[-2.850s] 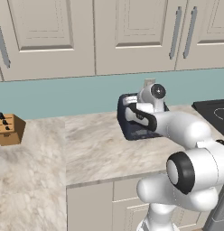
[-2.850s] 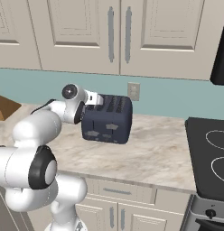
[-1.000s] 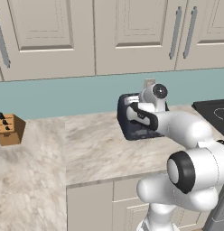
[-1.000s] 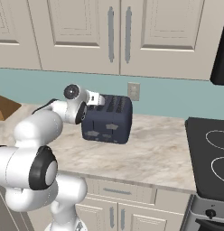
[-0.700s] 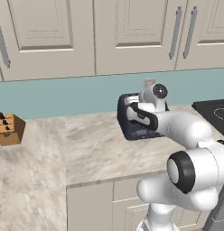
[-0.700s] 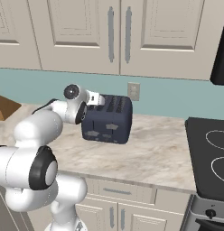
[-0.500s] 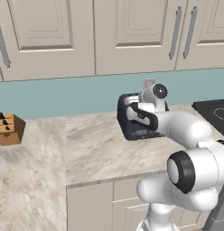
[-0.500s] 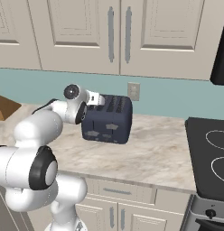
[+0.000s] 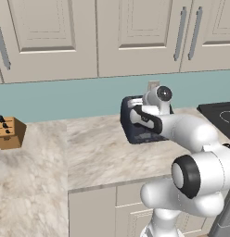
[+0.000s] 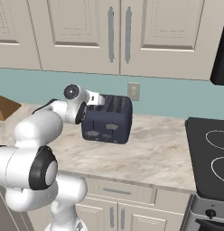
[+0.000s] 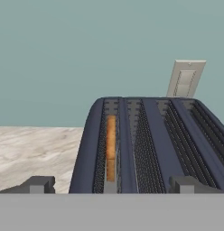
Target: Start the toaster. Once the lever pops up, take the bread to the plate on the dining counter.
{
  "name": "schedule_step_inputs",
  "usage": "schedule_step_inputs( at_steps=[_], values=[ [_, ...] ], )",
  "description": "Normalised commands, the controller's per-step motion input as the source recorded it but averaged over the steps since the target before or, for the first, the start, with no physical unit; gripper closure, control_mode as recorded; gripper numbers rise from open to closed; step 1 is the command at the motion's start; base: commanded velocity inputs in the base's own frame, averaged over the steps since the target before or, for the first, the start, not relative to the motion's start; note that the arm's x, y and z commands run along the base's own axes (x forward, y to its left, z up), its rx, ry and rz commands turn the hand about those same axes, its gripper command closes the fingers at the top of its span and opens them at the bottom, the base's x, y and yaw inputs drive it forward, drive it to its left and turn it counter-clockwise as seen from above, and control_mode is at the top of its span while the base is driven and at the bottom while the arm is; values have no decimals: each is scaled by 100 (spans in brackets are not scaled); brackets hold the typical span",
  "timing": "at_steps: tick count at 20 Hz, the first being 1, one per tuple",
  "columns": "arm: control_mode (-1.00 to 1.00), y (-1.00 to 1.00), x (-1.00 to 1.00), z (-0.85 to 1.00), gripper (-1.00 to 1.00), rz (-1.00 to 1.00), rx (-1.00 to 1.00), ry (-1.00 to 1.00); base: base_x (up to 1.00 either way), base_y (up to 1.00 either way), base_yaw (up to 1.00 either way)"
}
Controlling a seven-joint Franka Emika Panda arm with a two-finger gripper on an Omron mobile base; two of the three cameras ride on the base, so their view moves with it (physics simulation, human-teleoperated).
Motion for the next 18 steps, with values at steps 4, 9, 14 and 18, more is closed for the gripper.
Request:
schedule_step_inputs(
  at_steps=[4,9,14,18],
  values=[
    [-100,0,0,0,-100,0,0,0,0,0,0],
    [-100,0,0,0,-100,0,0,0,0,0,0],
    [-100,0,0,0,-100,0,0,0,0,0,0],
    [-100,0,0,0,-100,0,0,0,0,0,0]
  ],
)
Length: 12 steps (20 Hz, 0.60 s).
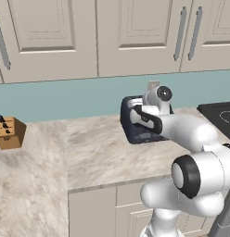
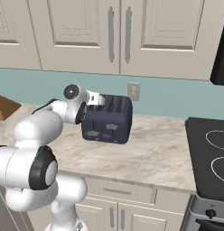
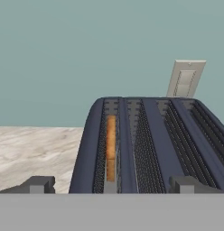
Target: Start the toaster. Once the lever pops up, take the bread to the plate on the dining counter.
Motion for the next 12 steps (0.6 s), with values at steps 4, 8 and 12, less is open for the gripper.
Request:
schedule_step_inputs(
  at_steps=[4,8,12],
  values=[
    [-100,0,0,0,-100,0,0,0,0,0,0],
    [-100,0,0,0,-100,0,0,0,0,0,0],
    [-100,0,0,0,-100,0,0,0,0,0,0]
  ],
)
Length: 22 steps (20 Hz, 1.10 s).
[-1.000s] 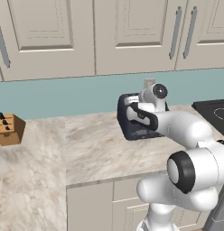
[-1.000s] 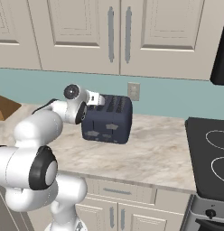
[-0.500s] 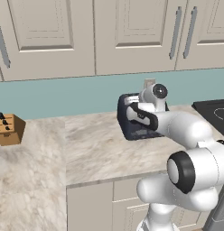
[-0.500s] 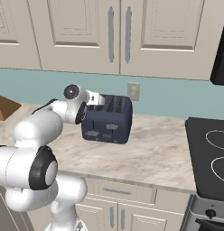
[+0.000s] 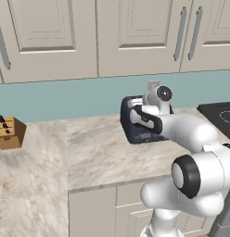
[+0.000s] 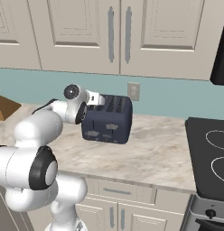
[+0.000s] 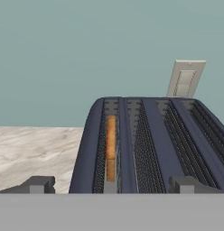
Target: Start the toaster. Once the lever pops up, take the bread to the plate on the dining counter.
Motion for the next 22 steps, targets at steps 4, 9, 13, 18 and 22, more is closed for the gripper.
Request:
schedule_step_inputs(
  at_steps=[4,9,13,18,22],
  values=[
    [-100,0,0,0,-100,0,0,0,0,0,0],
    [-100,0,0,0,-100,0,0,0,0,0,0],
    [-100,0,0,0,-100,0,0,0,0,0,0],
    [-100,0,0,0,-100,0,0,0,0,0,0],
    [-100,0,0,0,-100,0,0,0,0,0,0]
  ],
)
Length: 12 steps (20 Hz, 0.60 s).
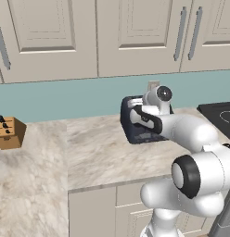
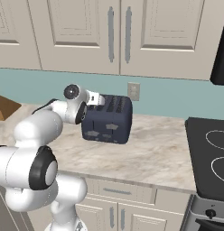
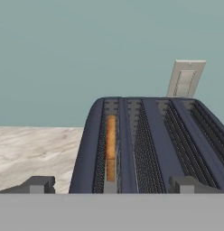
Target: Start the toaster. Once the lever pops up, take the bread to the plate on the dining counter.
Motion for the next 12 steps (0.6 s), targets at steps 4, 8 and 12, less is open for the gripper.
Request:
schedule_step_inputs(
  at_steps=[4,8,12],
  values=[
    [-100,0,0,0,-100,0,0,0,0,0,0],
    [-100,0,0,0,-100,0,0,0,0,0,0],
    [-100,0,0,0,-100,0,0,0,0,0,0]
  ],
)
